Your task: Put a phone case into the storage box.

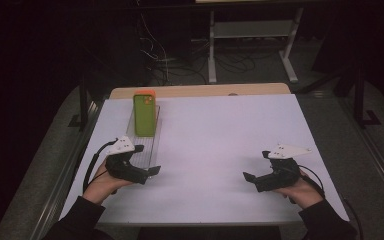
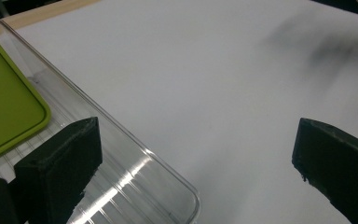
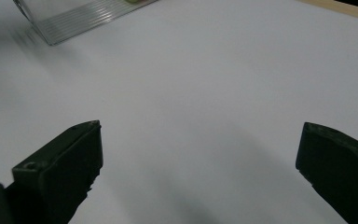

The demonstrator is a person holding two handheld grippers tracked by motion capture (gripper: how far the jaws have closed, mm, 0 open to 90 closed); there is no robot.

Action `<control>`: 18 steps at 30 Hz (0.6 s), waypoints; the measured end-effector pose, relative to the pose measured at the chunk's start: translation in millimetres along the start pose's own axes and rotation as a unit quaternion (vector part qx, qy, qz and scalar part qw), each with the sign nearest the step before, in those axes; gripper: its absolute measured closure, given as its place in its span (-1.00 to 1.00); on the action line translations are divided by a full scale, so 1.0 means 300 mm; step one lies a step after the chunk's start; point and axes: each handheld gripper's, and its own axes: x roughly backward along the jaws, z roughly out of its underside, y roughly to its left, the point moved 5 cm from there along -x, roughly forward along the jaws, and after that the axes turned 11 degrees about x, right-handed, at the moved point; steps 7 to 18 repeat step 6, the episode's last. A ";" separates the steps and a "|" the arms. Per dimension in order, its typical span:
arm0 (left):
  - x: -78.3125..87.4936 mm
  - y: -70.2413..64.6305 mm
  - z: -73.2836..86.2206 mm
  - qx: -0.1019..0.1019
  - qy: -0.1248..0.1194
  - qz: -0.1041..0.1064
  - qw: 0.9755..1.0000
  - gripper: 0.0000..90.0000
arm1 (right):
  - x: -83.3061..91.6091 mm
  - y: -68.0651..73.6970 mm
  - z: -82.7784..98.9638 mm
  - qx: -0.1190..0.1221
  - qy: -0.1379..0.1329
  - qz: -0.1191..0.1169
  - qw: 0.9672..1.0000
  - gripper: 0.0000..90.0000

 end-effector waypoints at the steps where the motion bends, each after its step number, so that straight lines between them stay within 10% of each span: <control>1: -0.001 -0.001 0.003 0.002 0.001 0.001 1.000 -0.98 | 0.000 0.000 0.000 0.000 0.000 -0.001 1.000 -1.00; 18: 0.002 -0.008 0.006 0.000 0.003 0.003 1.000 -0.98 | 0.003 -0.006 -0.002 0.002 -0.003 0.001 1.000 -1.00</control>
